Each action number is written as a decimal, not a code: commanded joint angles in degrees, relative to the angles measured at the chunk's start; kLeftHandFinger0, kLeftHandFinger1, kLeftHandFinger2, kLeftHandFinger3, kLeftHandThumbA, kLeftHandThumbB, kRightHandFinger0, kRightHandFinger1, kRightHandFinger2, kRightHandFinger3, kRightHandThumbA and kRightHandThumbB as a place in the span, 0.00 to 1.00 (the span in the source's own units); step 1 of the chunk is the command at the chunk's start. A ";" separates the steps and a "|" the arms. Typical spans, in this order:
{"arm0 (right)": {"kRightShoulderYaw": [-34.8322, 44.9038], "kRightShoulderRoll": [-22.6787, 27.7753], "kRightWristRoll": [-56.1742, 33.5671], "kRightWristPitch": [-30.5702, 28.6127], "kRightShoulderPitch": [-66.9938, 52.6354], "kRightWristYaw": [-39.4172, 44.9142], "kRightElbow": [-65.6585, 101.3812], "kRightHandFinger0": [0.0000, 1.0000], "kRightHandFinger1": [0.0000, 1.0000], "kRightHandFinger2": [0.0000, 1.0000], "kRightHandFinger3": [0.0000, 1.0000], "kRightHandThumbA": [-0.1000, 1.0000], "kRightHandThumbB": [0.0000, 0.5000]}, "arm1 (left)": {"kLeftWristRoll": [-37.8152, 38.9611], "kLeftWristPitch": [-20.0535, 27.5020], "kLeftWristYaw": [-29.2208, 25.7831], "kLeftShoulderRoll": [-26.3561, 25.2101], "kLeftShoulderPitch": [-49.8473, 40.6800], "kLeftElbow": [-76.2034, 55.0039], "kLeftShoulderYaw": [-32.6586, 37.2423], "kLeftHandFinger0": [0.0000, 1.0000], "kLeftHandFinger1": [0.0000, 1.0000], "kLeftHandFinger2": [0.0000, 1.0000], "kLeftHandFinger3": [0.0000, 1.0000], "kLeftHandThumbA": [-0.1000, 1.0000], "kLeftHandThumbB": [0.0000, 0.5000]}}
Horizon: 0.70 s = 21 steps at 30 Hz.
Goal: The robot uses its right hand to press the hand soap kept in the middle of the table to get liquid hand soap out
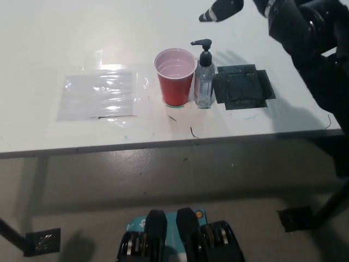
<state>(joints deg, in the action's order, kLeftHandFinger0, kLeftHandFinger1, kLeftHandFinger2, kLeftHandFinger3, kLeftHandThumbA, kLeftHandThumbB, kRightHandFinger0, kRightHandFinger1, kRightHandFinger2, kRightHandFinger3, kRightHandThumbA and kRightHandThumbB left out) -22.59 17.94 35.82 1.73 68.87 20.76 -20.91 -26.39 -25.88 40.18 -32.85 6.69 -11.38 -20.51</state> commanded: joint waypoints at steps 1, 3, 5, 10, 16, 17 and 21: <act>2.46 2.24 -1.16 1.08 3.32 1.38 2.81 1.00 1.00 1.00 1.00 1.00 0.88 | -0.15 -1.05 0.83 -0.81 -0.18 -2.21 -1.48 1.00 1.00 1.00 0.86 1.00 0.16; 3.25 2.99 -1.26 0.69 2.61 0.93 3.75 1.00 1.00 1.00 1.00 1.00 0.86 | -0.02 -1.05 0.75 -0.87 -0.31 -2.00 -1.73 1.00 1.00 1.00 0.88 1.00 0.18; 4.47 4.02 -1.62 0.63 0.98 0.55 5.66 1.00 1.00 1.00 1.00 1.00 0.89 | 0.54 -1.05 0.63 -0.99 -0.45 -2.17 -1.64 1.00 1.00 1.00 0.89 1.00 0.15; 8.12 6.56 -3.02 3.67 -4.17 1.81 13.03 1.00 1.00 1.00 1.00 1.00 0.86 | 0.51 -1.05 -0.12 -1.45 -0.62 -2.16 -1.30 1.00 1.00 1.00 0.87 1.00 0.20; 12.98 8.55 -5.57 6.02 -13.11 2.10 23.24 1.00 1.00 1.00 1.00 1.00 0.97 | 0.41 -1.05 -0.35 -0.72 -0.80 -1.98 -1.85 1.00 1.00 1.00 0.86 1.00 0.20; 13.21 8.55 -5.61 6.15 -13.49 2.21 23.66 1.00 1.00 1.00 1.00 1.00 0.97 | 0.44 -1.05 -0.34 -0.71 -0.81 -1.98 -1.86 1.00 1.00 1.00 0.86 1.00 0.20; 15.36 8.53 -5.95 7.79 -17.82 1.91 27.26 1.00 1.00 1.00 1.00 1.00 1.00 | 1.14 -1.05 -0.93 -0.56 -0.69 -1.61 -1.96 1.00 1.00 1.00 0.86 1.00 0.16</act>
<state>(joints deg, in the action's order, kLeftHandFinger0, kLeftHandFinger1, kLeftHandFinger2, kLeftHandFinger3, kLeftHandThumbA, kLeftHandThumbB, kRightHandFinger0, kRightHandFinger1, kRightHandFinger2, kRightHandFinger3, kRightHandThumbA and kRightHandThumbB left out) -9.92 24.90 32.04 6.64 51.38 22.22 2.03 -26.04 -25.88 40.14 -32.59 5.51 -11.59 -21.18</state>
